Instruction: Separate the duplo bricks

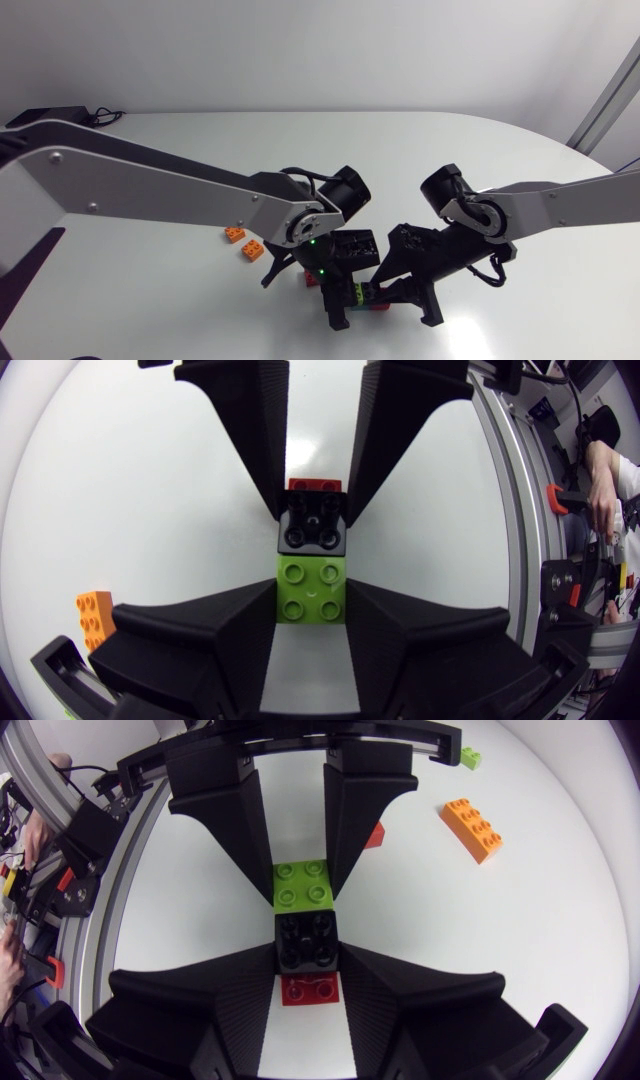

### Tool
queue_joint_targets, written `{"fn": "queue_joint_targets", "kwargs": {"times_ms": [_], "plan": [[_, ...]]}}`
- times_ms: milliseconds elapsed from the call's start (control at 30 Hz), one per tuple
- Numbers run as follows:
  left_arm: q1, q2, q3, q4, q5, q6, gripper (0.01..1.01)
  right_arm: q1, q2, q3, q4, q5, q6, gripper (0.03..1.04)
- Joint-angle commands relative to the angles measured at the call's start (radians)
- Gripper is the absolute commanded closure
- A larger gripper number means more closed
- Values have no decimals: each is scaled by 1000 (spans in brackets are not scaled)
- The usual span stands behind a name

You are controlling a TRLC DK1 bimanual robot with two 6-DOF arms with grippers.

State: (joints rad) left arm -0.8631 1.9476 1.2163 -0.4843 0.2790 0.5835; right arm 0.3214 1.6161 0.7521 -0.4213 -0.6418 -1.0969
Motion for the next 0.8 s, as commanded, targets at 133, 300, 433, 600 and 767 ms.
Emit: {"fn": "queue_joint_targets", "kwargs": {"times_ms": [133,300,433,600,767], "plan": [[-27,-85,-87,69,-87,-17,670,-51,48,21,-79,-68,23,895],[-28,-98,-97,73,-103,-19,670,-61,62,36,-105,-98,28,895],[-31,-98,-106,73,-103,-17,670,-85,67,55,-120,-128,32,895],[-22,-85,-101,73,-101,-17,670,-93,51,46,-125,-131,23,897],[15,-72,-90,69,-83,-16,669,-96,-9,-16,-8,-55,45,897]]}}
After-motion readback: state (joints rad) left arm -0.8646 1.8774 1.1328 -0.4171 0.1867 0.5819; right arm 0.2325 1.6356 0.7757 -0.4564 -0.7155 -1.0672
